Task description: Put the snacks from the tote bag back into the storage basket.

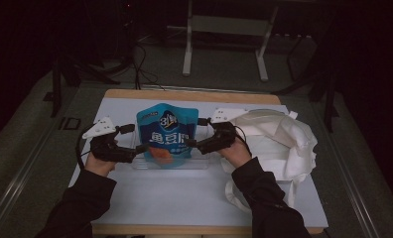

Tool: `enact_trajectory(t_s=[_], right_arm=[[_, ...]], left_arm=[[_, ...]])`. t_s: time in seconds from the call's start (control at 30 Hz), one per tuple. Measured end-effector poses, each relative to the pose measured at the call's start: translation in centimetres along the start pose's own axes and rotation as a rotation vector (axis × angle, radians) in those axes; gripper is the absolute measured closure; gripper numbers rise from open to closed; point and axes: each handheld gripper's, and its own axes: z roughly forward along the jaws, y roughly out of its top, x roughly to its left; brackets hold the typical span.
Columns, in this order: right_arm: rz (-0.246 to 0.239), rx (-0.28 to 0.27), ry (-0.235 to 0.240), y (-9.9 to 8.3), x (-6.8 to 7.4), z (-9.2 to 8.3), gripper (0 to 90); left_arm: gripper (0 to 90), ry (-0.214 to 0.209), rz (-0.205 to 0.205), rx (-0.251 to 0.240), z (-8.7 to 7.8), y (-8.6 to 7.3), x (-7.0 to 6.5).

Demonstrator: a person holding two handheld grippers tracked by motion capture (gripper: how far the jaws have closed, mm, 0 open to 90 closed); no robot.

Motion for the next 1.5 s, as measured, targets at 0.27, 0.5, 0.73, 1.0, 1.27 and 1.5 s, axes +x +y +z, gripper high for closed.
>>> enact_trajectory(t_s=[0.27, 0.5, 0.73, 1.0, 1.27, 1.5], right_arm=[[-0.019, 0.028, -0.031, -0.6, 0.5, -1.3, 12.9], [-0.016, 0.03, -0.056, -1.4, 0.7, -2.8, 13.7], [-0.033, 0.043, -0.064, -2.5, 1.7, -4.2, 13.8], [-0.04, 0.019, -0.082, -3.8, 3.4, -5.7, 13.8], [-0.056, 0.006, -0.091, -4.7, 5.0, -7.7, 13.8], [-0.093, -0.006, -0.124, -5.7, 5.7, -9.8, 13.8]], left_arm=[[1.0, 0.038, 0.01, 0.016, -0.6, -0.7, -1.4], [1.0, 0.054, 0.069, 0.057, -1.0, -2.2, -3.3], [1.0, 0.007, 0.041, 0.042, -1.2, -3.6, -5.1], [1.0, -0.086, 0.061, 0.02, -0.6, -3.1, -7.6], [1.0, -0.163, 0.079, 0.014, 0.3, -2.8, -9.5], [1.0, -0.214, 0.106, 0.054, 2.5, -3.4, -10.9]])
